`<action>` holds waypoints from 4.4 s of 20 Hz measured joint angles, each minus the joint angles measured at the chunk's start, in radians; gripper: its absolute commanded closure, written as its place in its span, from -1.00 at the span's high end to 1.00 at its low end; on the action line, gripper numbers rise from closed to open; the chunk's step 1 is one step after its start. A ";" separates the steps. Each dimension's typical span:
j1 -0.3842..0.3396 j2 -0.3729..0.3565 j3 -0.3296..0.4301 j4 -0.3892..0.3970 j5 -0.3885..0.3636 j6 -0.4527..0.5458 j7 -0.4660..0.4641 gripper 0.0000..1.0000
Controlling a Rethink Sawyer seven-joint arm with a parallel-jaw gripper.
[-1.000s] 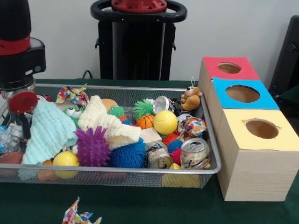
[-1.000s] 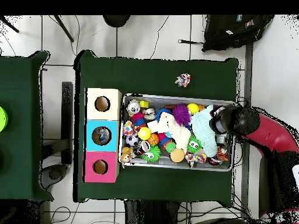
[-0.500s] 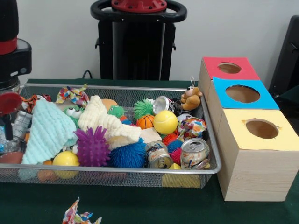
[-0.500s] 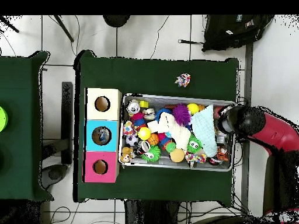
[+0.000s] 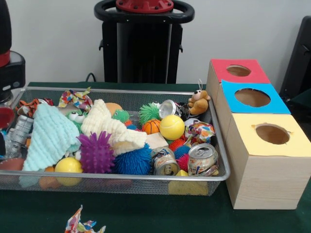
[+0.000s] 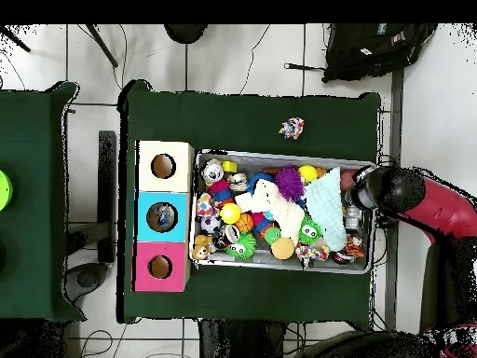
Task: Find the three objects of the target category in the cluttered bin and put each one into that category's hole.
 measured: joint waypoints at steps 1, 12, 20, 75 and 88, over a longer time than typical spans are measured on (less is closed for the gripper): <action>0.000 0.004 0.000 -0.002 0.000 0.000 0.000 1.00; 0.000 0.034 0.000 -0.003 -0.003 0.056 0.000 1.00; 0.000 0.034 -0.007 0.002 -0.005 0.080 0.000 1.00; 0.013 0.157 -0.057 -0.047 -0.005 -0.122 0.000 -1.00; 0.115 0.100 -0.151 -0.008 -0.005 -0.193 0.000 -1.00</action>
